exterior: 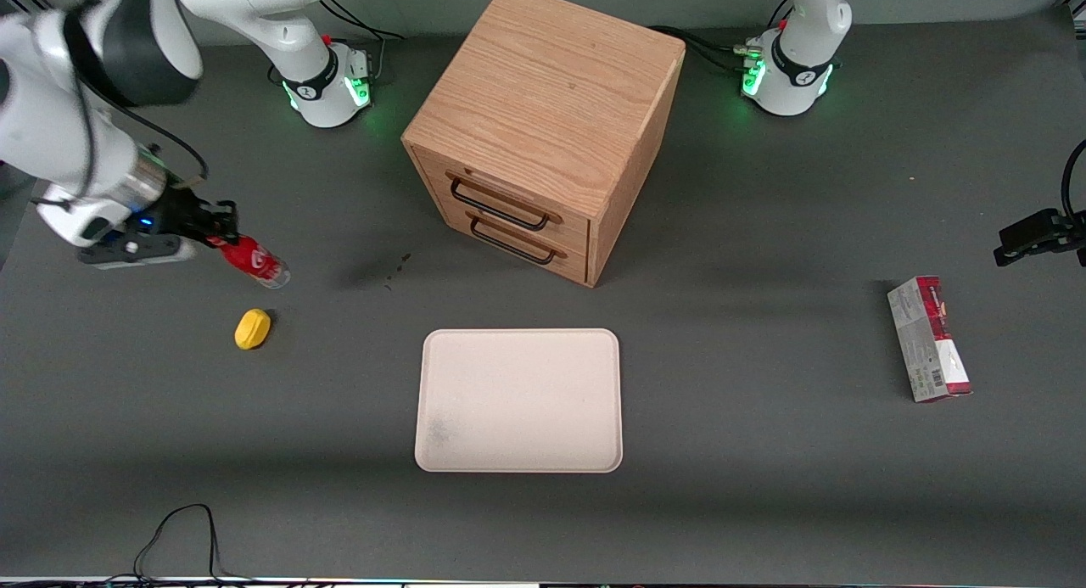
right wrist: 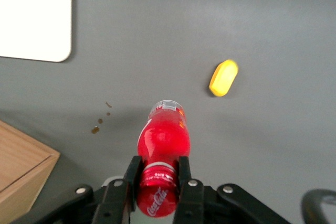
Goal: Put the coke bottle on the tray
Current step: 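Carry the held bottle with the right gripper over the white tray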
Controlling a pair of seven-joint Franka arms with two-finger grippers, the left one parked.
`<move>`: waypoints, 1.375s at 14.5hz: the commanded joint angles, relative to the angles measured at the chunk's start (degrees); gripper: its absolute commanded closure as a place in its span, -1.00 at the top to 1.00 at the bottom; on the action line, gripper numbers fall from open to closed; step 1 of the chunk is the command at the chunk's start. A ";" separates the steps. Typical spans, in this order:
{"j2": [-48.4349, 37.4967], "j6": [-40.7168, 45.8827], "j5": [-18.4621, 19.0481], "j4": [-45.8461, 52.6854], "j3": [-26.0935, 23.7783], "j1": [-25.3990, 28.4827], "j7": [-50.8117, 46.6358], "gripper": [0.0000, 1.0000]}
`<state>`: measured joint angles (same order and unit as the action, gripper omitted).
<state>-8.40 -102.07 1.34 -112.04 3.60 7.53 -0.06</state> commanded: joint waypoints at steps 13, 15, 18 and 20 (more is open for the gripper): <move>30.07 22.44 0.59 56.62 -5.44 0.47 2.52 -0.98; 36.76 21.66 1.12 62.45 -8.86 0.73 1.91 -1.00; 41.88 17.80 6.90 65.98 -9.40 7.74 1.30 -1.00; 43.29 15.95 7.89 65.98 -9.75 10.83 -2.64 -1.00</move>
<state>32.22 -86.21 6.65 -50.97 -5.96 14.78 0.56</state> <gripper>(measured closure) 0.683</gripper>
